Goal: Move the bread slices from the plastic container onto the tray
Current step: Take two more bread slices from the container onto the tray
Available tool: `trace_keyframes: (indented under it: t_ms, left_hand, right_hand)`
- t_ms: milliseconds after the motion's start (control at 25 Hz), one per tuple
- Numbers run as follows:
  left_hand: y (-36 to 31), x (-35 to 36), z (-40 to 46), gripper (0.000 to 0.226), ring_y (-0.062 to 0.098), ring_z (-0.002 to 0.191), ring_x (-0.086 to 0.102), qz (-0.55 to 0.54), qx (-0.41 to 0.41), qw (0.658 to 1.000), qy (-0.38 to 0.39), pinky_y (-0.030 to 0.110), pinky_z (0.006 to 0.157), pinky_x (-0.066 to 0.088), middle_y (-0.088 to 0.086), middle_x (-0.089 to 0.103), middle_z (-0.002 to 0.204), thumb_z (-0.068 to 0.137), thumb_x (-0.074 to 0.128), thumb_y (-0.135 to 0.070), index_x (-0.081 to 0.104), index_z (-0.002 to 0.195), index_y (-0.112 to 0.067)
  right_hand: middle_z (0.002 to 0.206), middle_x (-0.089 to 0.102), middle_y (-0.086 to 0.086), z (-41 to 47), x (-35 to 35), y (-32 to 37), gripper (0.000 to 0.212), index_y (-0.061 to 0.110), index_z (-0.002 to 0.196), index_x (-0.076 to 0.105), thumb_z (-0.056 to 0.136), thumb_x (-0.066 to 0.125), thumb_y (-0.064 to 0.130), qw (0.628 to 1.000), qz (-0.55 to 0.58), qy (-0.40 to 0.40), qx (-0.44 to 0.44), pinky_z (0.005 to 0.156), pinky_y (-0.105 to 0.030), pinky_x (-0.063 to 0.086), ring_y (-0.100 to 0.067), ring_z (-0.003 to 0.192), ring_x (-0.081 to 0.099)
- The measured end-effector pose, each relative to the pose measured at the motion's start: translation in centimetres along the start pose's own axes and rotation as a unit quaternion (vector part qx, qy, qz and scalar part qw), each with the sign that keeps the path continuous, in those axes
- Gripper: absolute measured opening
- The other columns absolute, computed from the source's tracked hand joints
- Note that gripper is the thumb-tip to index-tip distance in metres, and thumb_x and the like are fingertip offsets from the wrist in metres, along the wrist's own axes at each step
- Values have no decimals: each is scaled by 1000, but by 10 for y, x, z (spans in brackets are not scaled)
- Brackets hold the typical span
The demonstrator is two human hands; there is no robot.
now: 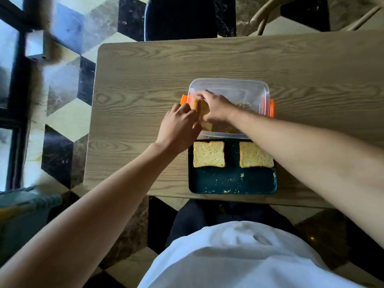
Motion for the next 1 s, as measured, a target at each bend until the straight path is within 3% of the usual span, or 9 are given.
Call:
trace_keyframes:
  t_ms: [80,160,280,440,600,680,800,880,1000]
  left_hand:
    - [3,1,3,25,32,92,56,-4,-10,1000,-3,44,77,51,11,68,95,91,58,-29,71,85,-8]
    - [2,1,3,29,31,90,57,-7,-17,1000,-10,43,76,51,10,68,92,92,57,-33,70,82,-9]
    - [-1,6,6,24,31,96,57,-12,-17,1000,3,45,82,50,10,68,99,91,57,-29,69,96,-8]
    - [-20,12,15,33,35,106,58,-35,37,998,20,42,90,48,17,65,111,86,61,-18,61,117,-4]
    - [-24,19,25,44,33,99,62,-134,-33,990,28,35,75,48,17,63,118,89,64,-23,57,129,-9]
    - [-26,22,30,36,25,89,66,-191,-65,979,41,34,73,51,11,71,105,90,65,-28,63,122,-10]
    - [-35,24,32,17,10,57,52,-279,-76,955,62,30,58,41,-5,62,67,93,65,-28,73,96,-14]
    - [-37,28,31,17,15,65,56,-358,-89,926,81,37,65,50,1,62,72,94,66,-23,73,97,-8]
    - [-39,32,23,22,28,87,67,-525,-126,834,116,52,88,58,12,68,87,97,63,-16,69,108,2]
  right_hand:
    - [130,59,-9,2,7,-5,71,16,137,45,72,72,10,1000,-3,8,-9,87,-28,45,-28,117,57]
    - [122,57,-7,2,7,-9,64,18,129,50,71,73,12,999,-24,16,-24,84,-30,45,-24,109,56]
    - [114,56,-9,-1,1,-17,47,17,117,61,72,73,15,995,-88,39,-29,90,-34,48,-24,103,55]
    - [97,60,-4,-18,-13,-20,19,21,90,66,73,75,21,990,-118,50,-55,79,-34,45,-25,91,57]
    - [77,53,16,-45,-40,-18,34,38,68,52,76,78,18,993,-71,18,-93,65,-27,36,-18,81,56]
    - [79,58,9,-58,-55,-20,22,31,75,59,76,78,20,991,-77,0,-108,66,-30,39,-19,80,57]
    - [86,68,0,-73,-75,-25,19,16,90,70,74,79,22,989,-83,-33,-115,72,-37,47,-22,82,62]
    - [91,72,-1,-80,-84,-30,26,18,97,72,73,81,21,991,-66,-47,-106,74,-34,49,-20,84,64]
    - [97,70,2,-90,-96,-36,39,21,105,70,69,85,20,992,-22,-87,-92,73,-27,44,-16,88,61]
Point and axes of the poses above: each hand's wrist, its own z-axis towards the middle knuckle, its own x-axis out of the palm, y = z × x, the point moved 8 cm from there along z, towards the middle knuckle
